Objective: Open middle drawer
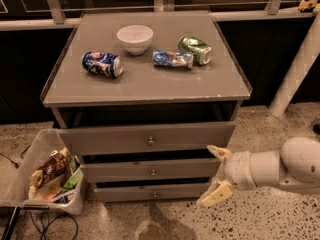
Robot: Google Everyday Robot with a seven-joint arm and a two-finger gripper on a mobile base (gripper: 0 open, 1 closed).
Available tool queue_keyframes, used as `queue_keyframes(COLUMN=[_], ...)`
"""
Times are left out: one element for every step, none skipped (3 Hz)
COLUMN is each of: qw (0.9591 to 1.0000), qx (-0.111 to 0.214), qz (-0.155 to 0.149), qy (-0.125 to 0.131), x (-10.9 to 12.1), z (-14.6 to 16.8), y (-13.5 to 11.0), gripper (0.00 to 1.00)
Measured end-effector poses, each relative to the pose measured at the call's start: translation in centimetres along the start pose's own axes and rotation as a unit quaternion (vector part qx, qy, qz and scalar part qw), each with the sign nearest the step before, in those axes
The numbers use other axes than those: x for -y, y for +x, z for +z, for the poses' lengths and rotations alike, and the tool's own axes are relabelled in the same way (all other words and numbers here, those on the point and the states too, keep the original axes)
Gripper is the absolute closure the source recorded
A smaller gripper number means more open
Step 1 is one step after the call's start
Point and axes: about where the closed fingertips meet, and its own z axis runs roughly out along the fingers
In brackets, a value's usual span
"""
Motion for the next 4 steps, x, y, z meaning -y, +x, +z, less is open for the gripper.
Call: queue_keyframes(qw=[0.9997, 0.9973, 0.9944, 0.9947], qx=[-0.005, -0.043, -0.043, -0.043], qz=[-0.003, -0.001, -0.003, -0.005], qy=[0.022, 0.06, 0.096, 0.093], x=[-0.7, 0.6, 2.6, 2.5], z=[3.7, 6.7, 6.9, 7.1], y=[1.6, 3.2, 2.9, 2.9], gripper=[0.0, 0.0, 0.0, 0.0])
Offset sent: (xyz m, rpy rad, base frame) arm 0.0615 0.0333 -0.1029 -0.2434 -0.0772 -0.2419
